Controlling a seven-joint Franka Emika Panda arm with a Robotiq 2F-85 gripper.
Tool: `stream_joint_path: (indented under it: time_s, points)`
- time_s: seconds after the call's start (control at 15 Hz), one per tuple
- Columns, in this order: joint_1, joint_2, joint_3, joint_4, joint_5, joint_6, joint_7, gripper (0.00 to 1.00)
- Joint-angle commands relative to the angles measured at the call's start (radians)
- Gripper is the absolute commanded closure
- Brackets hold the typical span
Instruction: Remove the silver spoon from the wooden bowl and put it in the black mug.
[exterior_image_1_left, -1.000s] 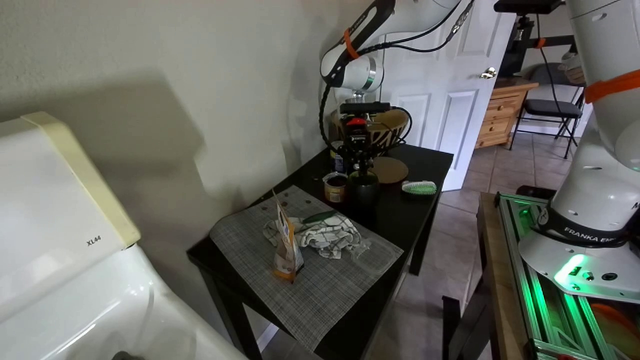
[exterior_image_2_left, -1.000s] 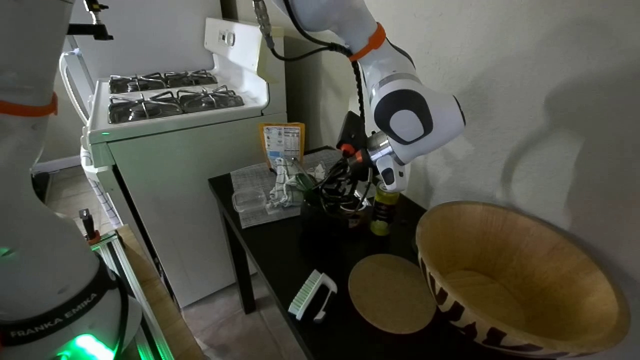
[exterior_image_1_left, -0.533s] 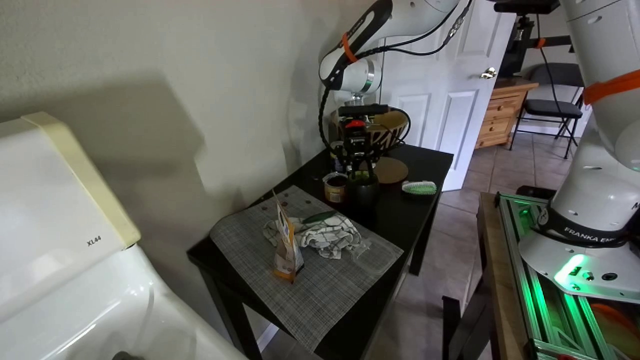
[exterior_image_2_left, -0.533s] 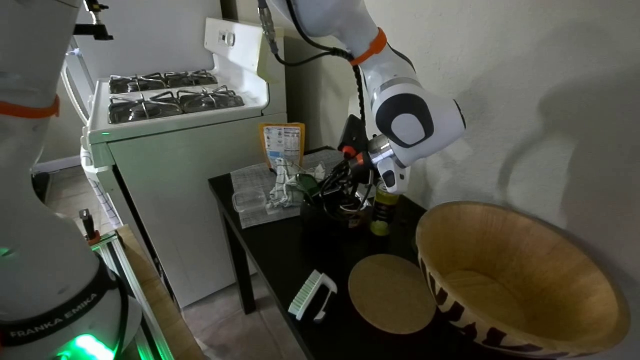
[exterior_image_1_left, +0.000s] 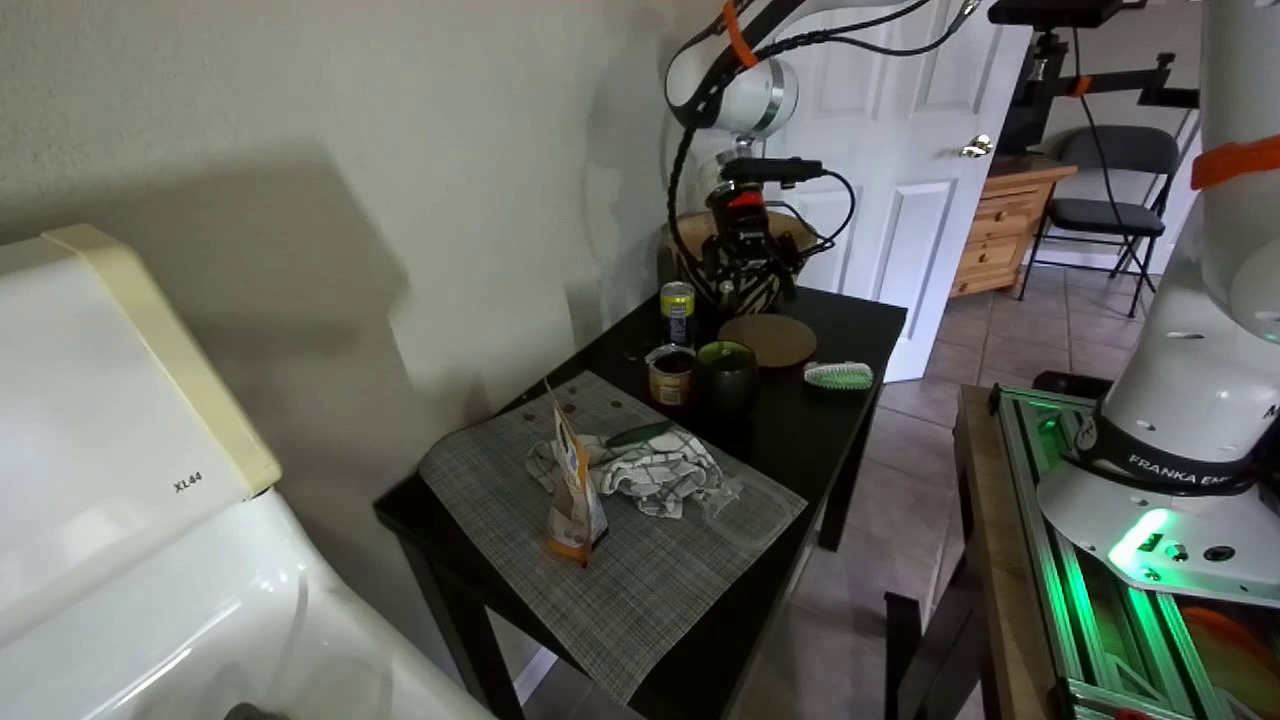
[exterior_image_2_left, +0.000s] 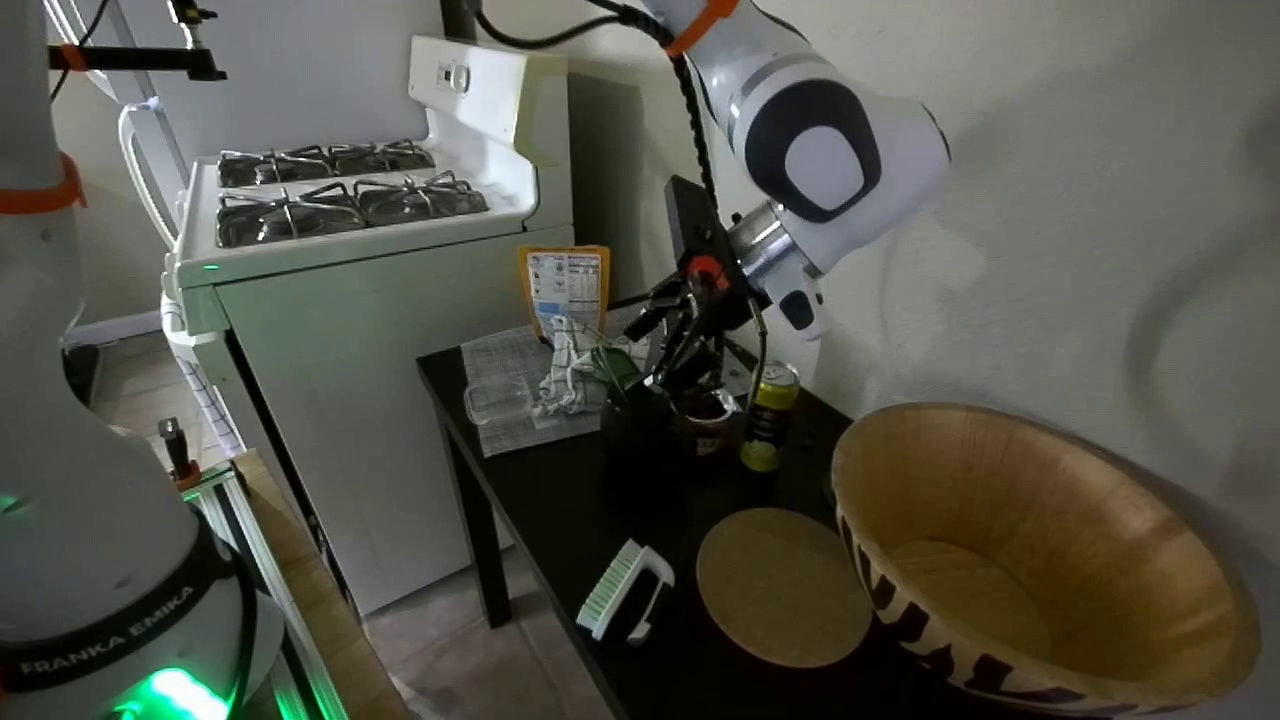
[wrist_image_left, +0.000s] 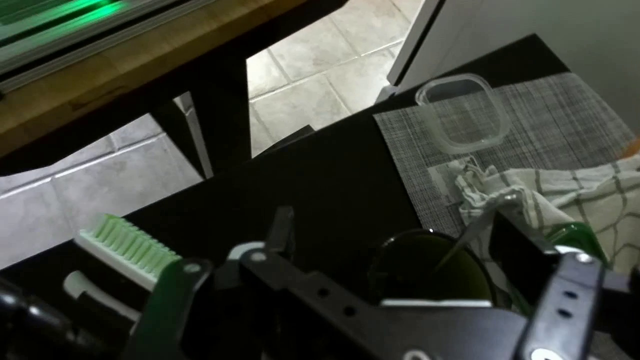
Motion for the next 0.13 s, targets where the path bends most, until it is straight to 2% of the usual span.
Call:
stream_joint_path:
  time_s: [0.0, 0.07]
  points:
    - [-0.006, -0.050, -0.004, -0.034, -0.036, -0.002, -0.045, 0.00]
    - [-0.008, -0.100, -0.010, -0.069, -0.059, -0.002, -0.077, 0.00]
